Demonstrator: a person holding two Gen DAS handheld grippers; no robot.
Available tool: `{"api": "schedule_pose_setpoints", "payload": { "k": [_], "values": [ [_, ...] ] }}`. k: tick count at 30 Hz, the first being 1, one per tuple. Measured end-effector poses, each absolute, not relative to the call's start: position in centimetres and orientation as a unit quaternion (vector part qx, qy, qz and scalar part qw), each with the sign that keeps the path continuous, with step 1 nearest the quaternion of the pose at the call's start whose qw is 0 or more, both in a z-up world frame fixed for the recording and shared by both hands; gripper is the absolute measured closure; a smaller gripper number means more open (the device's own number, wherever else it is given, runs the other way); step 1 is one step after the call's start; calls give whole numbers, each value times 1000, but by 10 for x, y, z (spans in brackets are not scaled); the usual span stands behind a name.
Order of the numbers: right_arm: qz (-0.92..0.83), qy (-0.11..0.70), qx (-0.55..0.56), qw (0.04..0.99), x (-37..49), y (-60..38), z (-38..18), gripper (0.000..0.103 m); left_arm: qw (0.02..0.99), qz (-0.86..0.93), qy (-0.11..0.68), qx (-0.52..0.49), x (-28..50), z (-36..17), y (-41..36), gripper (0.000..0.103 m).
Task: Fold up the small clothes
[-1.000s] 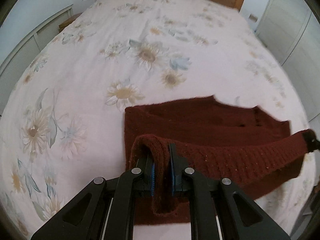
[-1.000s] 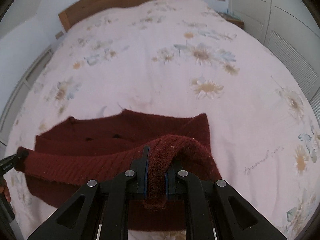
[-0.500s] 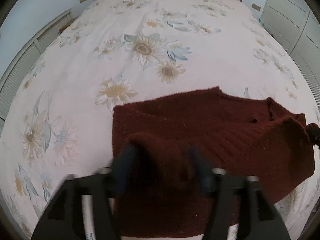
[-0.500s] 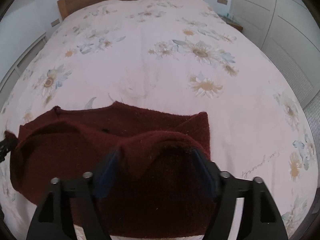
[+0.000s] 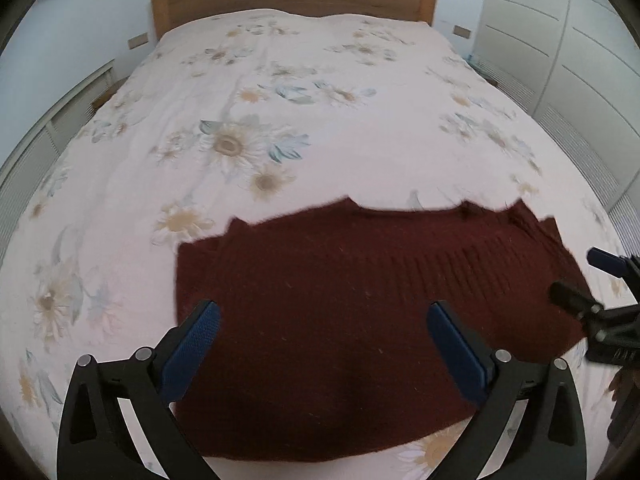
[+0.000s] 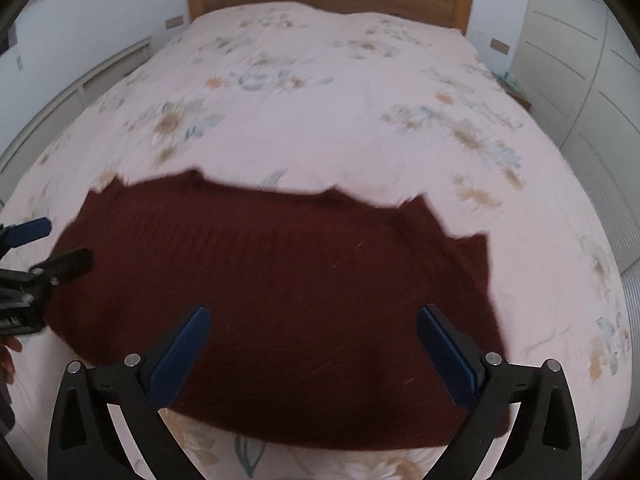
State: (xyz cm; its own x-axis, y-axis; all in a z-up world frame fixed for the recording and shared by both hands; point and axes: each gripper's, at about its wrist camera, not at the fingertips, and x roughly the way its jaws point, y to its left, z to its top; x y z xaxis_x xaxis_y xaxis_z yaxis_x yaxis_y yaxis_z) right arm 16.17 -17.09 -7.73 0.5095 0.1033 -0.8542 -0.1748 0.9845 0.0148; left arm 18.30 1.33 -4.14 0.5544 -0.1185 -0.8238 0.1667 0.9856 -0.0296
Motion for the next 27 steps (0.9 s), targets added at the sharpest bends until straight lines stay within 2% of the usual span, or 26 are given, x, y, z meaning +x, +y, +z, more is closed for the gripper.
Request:
{"api": "schedule_pose_setpoints", "payload": {
  "k": [6,10,16,27],
  "values": [
    [53,530,-35,845,156,-181,-125,0,859,-77,504,44,177,-93,6,1],
    [27,531,-8,847,153,-214,-131,0,846,-54,527,58,176,-120,23,1],
    [2,528,16,849,144,-260,-132,1,852,-57,518,50,170,-127,56,1],
    [2,524,-2,852,135,-259,-143,0,856,-61,513,32,166,-133,60,1]
  ]
}}
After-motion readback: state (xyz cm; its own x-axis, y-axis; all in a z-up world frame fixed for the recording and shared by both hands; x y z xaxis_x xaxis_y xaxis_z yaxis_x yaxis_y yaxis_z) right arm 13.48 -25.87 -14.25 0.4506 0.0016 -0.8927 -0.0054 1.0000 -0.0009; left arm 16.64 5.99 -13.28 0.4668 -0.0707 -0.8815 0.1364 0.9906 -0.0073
